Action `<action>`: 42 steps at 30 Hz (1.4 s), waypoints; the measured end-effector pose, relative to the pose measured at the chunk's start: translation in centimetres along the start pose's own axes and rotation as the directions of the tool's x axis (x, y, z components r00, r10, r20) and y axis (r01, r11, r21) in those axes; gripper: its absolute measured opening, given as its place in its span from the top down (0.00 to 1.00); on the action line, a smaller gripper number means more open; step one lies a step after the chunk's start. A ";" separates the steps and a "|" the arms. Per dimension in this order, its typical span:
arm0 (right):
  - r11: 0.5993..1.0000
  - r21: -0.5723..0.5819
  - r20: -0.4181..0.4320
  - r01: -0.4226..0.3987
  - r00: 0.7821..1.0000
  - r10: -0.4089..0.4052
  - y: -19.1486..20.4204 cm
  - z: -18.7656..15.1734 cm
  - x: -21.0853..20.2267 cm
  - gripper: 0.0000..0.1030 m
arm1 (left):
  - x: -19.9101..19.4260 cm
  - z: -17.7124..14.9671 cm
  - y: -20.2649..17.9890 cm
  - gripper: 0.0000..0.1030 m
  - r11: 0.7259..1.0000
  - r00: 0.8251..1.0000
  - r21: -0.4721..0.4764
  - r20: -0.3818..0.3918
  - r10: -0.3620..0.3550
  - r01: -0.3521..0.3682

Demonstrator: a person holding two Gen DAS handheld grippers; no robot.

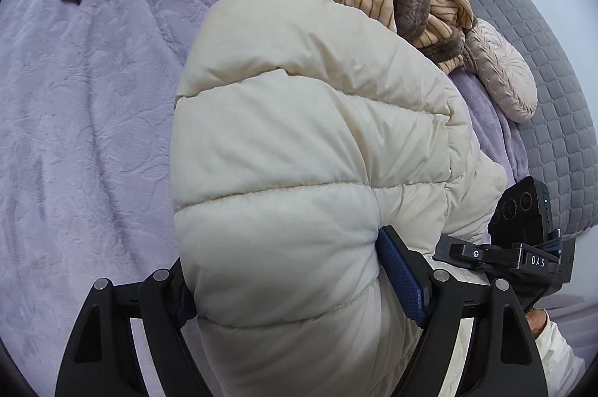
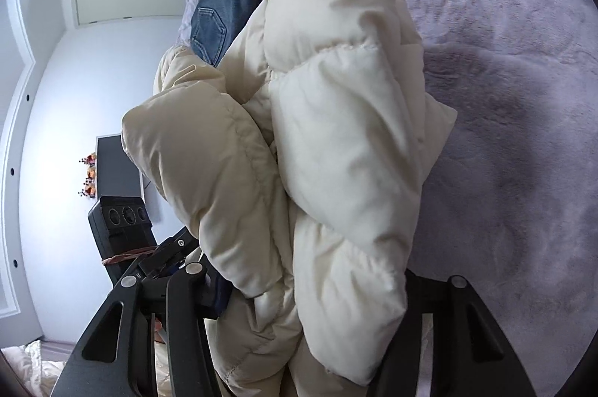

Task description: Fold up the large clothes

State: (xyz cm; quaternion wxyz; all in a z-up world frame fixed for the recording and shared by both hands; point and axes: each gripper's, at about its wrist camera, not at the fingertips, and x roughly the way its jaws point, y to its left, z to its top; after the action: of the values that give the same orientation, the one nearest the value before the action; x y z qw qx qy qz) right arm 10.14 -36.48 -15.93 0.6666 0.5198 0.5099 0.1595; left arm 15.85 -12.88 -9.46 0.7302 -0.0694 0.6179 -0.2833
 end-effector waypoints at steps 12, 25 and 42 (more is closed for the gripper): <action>0.996 -0.081 -0.048 -0.047 0.998 0.043 5.3 3.7 10.6 0.46 | -4.7 5.3 8.7 0.19 0.993 0.987 -0.053 0.112 0.115 -0.110; 0.988 -0.157 -0.039 -0.004 0.999 -0.002 7.5 12.5 19.9 0.46 | -0.1 12.4 14.4 0.19 0.971 0.962 -0.122 0.158 0.222 -0.204; 0.954 -0.166 0.098 0.248 0.967 -0.235 8.1 10.2 15.6 0.36 | 1.3 12.2 14.3 0.15 0.968 0.954 -0.079 0.163 0.250 -0.240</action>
State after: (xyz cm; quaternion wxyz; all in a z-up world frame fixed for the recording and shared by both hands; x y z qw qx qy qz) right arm 28.06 -26.97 -17.61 0.7436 0.3983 0.5274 0.1012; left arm 32.08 -4.72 -14.26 0.8079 -0.0376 0.5644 -0.1656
